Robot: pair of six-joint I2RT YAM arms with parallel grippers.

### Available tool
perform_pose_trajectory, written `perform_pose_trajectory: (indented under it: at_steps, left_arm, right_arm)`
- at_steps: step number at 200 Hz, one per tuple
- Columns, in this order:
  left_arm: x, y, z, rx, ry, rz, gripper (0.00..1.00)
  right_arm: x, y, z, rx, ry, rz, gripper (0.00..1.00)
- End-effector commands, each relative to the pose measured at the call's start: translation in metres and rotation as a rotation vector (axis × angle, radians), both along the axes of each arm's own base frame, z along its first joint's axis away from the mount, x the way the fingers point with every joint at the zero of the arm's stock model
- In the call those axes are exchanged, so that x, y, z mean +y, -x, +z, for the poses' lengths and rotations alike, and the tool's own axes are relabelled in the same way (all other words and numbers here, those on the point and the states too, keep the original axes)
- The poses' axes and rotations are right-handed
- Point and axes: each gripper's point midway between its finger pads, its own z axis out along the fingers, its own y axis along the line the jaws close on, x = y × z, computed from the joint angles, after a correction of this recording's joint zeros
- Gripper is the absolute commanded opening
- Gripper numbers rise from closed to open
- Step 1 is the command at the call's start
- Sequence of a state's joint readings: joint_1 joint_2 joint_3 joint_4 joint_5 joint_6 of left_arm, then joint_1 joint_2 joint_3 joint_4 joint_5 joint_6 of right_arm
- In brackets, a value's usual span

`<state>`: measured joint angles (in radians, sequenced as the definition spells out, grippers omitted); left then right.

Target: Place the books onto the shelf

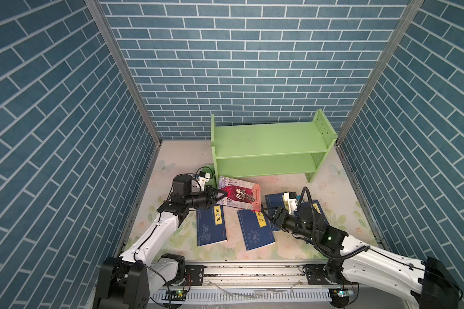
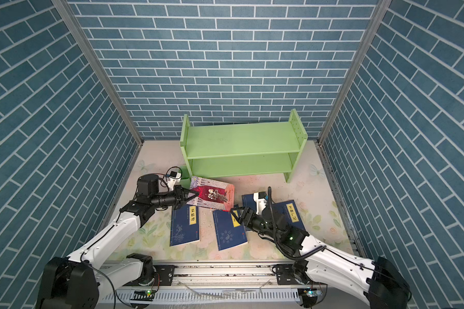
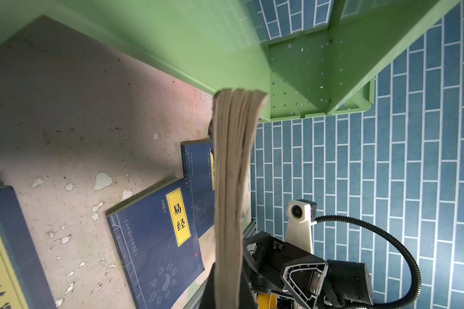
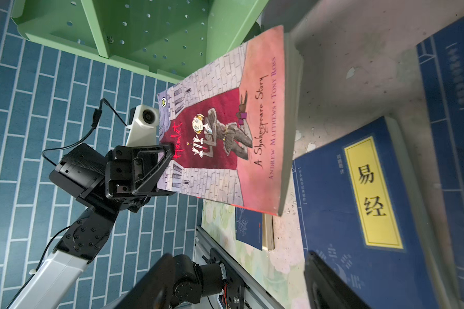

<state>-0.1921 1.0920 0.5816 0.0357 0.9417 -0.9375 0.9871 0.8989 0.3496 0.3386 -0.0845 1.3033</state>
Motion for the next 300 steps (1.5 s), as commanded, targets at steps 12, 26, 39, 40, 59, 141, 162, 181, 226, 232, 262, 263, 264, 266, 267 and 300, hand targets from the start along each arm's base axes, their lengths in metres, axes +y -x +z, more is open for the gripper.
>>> perform_pose_trajectory:
  at_steps: [12,26,39,40,59,141,162,181,226,232,262,263,264,266,267,300]
  left_arm:
    - [-0.001,-0.008,0.012,-0.031,0.049,0.018,0.00]
    - [-0.002,-0.010,0.017,-0.045,0.061,0.011,0.00]
    - [-0.005,-0.012,0.023,-0.058,0.080,-0.001,0.00]
    - [-0.005,-0.012,0.022,-0.056,0.081,-0.002,0.00]
    - [-0.007,-0.014,0.020,-0.038,0.089,-0.008,0.00]
    - [-0.008,-0.014,0.022,-0.012,0.132,-0.002,0.00]
    - [-0.008,-0.012,0.016,0.001,0.128,0.003,0.00]
    - [-0.007,-0.013,0.012,0.010,0.124,0.007,0.00]
    - [-0.007,-0.011,0.006,0.028,0.110,0.009,0.00]
    - [-0.006,-0.011,0.004,0.042,0.106,0.013,0.00]
    - [-0.004,-0.012,-0.002,0.018,0.061,0.013,0.00]
    - [-0.004,-0.011,-0.002,0.018,0.061,0.013,0.00]
    - [-0.004,-0.011,-0.002,0.019,0.059,0.013,0.00]
    - [-0.004,-0.011,-0.003,0.019,0.057,0.014,0.00]
    - [-0.004,-0.011,-0.002,0.017,0.057,0.014,0.00]
    - [-0.001,-0.007,-0.007,0.035,0.026,0.013,0.51]
  right_arm:
    - [0.021,-0.017,0.026,-0.056,-0.147,-0.050,0.74]
    - [0.032,-0.018,0.026,-0.063,-0.153,-0.031,0.74]
    - [0.039,-0.022,0.027,-0.073,-0.173,-0.032,0.73]
    - [0.039,-0.022,0.028,-0.075,-0.176,-0.034,0.73]
    - [0.041,-0.029,0.032,-0.099,-0.211,-0.060,0.71]
    - [0.051,-0.049,0.042,-0.210,-0.281,-0.123,0.38]
    - [0.048,-0.053,0.042,-0.225,-0.303,-0.149,0.35]
    - [0.047,-0.056,0.040,-0.230,-0.309,-0.167,0.33]
    - [0.043,-0.062,0.041,-0.247,-0.340,-0.195,0.17]
    - [0.045,-0.062,0.042,-0.246,-0.343,-0.187,0.13]
    - [0.047,-0.064,0.042,-0.242,-0.340,-0.186,0.03]
    - [0.047,-0.064,0.042,-0.242,-0.341,-0.187,0.03]
    - [0.046,-0.064,0.042,-0.242,-0.341,-0.186,0.03]
    - [0.046,-0.064,0.042,-0.242,-0.342,-0.187,0.03]
    - [0.046,-0.064,0.042,-0.242,-0.342,-0.187,0.02]
    - [0.037,-0.070,0.044,-0.252,-0.345,-0.224,0.00]
